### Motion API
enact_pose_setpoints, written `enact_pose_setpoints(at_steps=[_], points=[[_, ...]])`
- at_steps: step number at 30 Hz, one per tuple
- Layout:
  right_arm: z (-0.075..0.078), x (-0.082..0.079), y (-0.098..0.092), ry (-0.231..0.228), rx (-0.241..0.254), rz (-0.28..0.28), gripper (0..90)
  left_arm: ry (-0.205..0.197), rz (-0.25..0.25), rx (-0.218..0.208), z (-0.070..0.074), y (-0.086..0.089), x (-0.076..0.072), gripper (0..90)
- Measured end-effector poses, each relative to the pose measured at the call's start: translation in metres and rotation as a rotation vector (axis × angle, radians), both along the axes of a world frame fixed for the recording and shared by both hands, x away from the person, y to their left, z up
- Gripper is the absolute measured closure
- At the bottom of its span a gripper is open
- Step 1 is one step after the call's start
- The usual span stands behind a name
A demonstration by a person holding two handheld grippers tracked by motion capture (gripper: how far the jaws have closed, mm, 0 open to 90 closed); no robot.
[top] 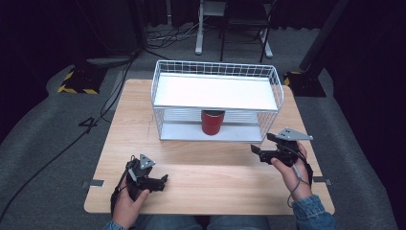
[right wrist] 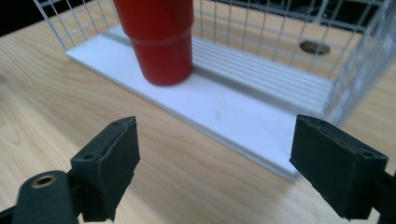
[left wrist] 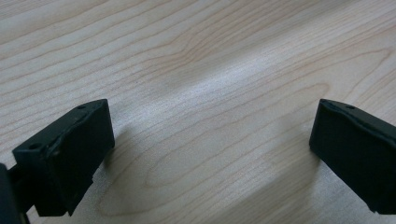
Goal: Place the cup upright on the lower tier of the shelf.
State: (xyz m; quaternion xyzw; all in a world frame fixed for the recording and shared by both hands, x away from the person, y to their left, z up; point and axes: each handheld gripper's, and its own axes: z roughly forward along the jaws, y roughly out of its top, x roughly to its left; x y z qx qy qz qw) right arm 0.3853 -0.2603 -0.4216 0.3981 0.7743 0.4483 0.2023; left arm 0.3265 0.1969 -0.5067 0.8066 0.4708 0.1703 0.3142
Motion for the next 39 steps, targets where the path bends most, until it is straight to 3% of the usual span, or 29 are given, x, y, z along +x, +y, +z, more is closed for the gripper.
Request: enact_pose_setpoints(at_steps=[4, 13, 20, 30, 39], points=[[-0.005, -0.006, -0.013, 0.029, -0.067, -0.024, 15.8, 0.000, 0.000, 0.000, 0.000, 0.000, 0.000, 0.3], [-0.015, -0.018, -0.039, 0.052, -0.056, -0.069, 15.9, 0.002, 0.004, -0.005, 0.000, -0.001, 0.000, 0.2], [-0.023, -0.023, -0.055, 0.064, -0.090, -0.099, 15.9, 0.002, 0.004, -0.004, 0.000, -0.001, 0.001, 0.1], [-0.049, -0.029, -0.077, 0.122, -0.094, -0.121, 15.9, 0.003, 0.011, -0.005, 0.000, -0.003, 0.003, 0.0], [-0.072, -0.027, -0.085, 0.145, -0.110, -0.136, 15.9, 0.002, 0.013, -0.008, 0.000, -0.005, 0.005, 0.1]])
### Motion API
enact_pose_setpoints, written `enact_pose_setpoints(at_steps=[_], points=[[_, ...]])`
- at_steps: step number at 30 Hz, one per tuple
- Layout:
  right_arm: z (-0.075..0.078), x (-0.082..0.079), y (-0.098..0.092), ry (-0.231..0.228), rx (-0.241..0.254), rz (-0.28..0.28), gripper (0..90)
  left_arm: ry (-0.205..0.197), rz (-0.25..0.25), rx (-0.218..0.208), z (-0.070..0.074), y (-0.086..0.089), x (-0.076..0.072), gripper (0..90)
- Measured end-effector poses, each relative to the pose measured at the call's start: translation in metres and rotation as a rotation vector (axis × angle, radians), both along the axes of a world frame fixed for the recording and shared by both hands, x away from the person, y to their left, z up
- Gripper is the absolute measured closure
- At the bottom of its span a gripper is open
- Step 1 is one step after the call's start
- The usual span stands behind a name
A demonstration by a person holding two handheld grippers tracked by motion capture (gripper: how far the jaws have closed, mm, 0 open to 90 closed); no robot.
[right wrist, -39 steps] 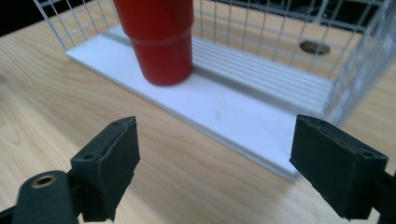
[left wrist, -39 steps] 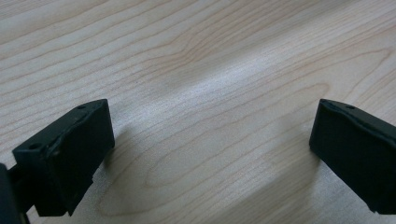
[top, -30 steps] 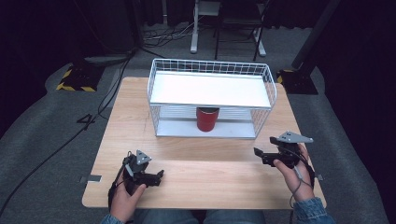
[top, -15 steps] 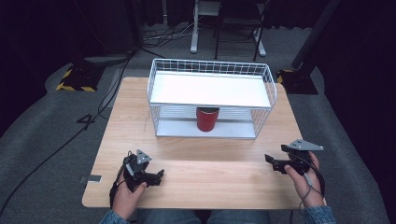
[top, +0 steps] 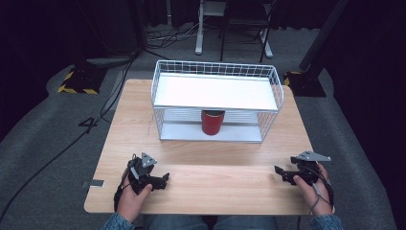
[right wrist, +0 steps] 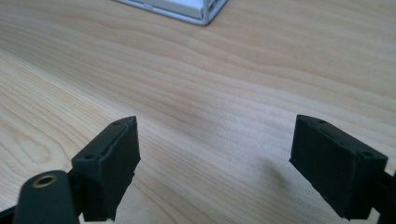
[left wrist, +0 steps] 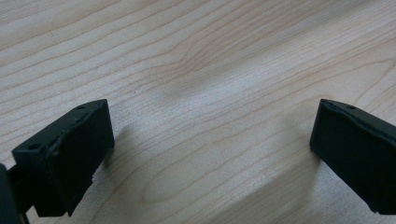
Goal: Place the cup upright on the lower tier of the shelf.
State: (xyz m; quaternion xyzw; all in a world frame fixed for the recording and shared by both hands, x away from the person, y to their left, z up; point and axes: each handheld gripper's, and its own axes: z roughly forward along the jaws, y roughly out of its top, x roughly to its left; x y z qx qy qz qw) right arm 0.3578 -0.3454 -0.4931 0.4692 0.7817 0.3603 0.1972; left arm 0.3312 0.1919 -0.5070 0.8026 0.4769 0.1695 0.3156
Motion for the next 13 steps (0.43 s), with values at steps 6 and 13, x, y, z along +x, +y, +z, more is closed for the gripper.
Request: enact_pose_setpoints(at_steps=[6, 13], points=[[-0.012, 0.001, -0.001, -0.001, -0.042, -0.013, 14.2, 0.000, 0.000, 0.003, 0.000, 0.000, 0.000, 0.1], [-0.012, 0.000, 0.001, 0.004, -0.045, -0.011, 10.6, -0.001, -0.003, 0.006, 0.000, 0.000, 0.001, 0.1]])
